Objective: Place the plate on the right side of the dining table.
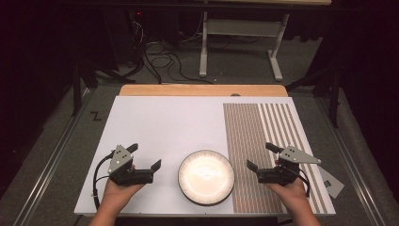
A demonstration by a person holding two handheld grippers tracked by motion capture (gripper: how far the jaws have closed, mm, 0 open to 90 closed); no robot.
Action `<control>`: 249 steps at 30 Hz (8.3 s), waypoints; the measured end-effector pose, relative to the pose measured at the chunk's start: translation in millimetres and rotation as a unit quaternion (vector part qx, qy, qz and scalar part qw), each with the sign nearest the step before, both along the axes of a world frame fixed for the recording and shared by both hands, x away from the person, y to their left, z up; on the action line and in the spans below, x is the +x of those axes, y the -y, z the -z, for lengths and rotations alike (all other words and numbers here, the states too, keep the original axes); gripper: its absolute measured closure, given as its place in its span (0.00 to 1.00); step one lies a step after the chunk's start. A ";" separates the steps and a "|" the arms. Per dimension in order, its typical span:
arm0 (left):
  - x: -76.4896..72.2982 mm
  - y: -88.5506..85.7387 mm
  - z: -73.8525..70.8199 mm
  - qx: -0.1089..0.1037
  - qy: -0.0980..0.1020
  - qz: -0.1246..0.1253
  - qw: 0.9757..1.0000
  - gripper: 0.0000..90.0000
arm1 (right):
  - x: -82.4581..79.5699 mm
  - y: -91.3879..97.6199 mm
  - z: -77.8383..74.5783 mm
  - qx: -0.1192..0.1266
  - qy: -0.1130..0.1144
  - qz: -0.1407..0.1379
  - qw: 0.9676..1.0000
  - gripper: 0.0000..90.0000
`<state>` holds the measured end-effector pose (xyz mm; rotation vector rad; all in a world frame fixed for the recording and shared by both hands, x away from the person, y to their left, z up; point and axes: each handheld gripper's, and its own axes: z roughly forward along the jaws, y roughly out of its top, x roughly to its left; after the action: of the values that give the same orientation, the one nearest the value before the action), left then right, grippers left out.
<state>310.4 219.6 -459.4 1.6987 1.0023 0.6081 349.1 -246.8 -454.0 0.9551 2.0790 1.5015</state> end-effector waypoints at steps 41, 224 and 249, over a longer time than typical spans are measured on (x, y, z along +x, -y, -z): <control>1.3 4.9 2.6 0.014 -0.012 0.017 1.000 0.02 | -0.8 -3.5 3.4 -0.017 -0.007 -0.008 1.000 0.16; 1.0 13.5 4.9 0.020 -0.022 0.061 0.998 0.00 | -18.4 -71.0 31.3 -0.136 -0.125 -0.123 0.975 1.00; 0.7 23.8 3.2 -0.007 -0.072 0.071 0.995 0.03 | -23.6 -102.3 37.0 -0.173 -0.115 -0.151 0.966 1.00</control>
<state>311.1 195.8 -462.6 1.8031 0.9740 0.3891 325.5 -144.5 -491.0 0.7296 2.6431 1.1381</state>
